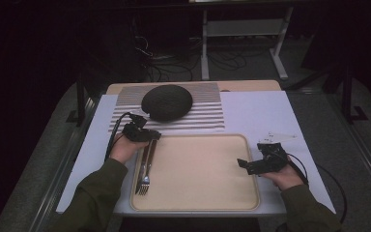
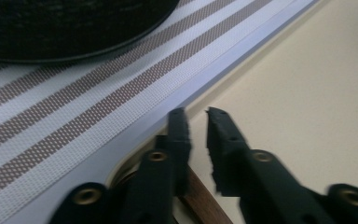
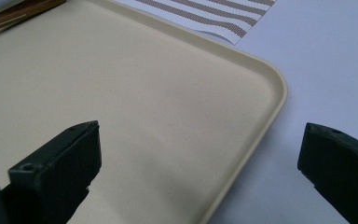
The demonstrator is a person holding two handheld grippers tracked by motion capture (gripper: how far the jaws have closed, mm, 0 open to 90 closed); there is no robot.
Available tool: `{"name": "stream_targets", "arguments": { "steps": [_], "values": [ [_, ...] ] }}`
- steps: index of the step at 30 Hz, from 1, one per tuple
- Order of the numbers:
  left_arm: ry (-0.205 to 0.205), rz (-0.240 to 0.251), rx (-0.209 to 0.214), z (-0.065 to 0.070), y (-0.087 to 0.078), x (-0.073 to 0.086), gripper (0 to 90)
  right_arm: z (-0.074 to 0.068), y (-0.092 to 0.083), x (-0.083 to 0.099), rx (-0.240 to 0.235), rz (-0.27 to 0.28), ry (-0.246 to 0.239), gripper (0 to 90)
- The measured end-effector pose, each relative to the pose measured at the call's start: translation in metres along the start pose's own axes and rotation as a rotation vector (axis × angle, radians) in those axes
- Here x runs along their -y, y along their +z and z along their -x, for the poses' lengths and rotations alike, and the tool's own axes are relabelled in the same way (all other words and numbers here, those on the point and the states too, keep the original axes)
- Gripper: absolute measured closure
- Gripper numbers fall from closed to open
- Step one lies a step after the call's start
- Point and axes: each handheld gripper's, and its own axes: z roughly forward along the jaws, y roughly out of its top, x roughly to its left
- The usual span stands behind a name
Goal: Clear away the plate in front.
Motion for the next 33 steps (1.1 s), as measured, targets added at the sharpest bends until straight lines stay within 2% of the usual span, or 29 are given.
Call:
{"name": "stream_targets", "arguments": {
  "steps": [9, 16, 20, 24, 33],
  "values": [
    [0.066, 0.061, 0.044, 0.008, -0.017, 0.012, 54.3, 0.000, 0.001, 0.000, 0.002, -0.004, -0.001, 0.0],
    [0.100, 0.121, 0.063, 0.015, -0.031, 0.024, 41.3, 0.000, 0.001, 0.000, 0.002, -0.005, -0.001, 0.0],
    [0.099, 0.155, 0.072, 0.015, -0.037, 0.032, 34.0, 0.000, 0.002, 0.000, 0.000, -0.006, -0.001, 0.0],
    [0.108, 0.167, 0.081, 0.016, -0.044, 0.039, 27.0, 0.000, 0.003, -0.001, 0.000, -0.011, -0.013, 0.0],
    [0.115, 0.197, 0.042, 0.017, -0.058, 0.054, 11.2, -0.001, 0.001, 0.001, 0.004, -0.012, -0.026, 0.0]
  ]
}}
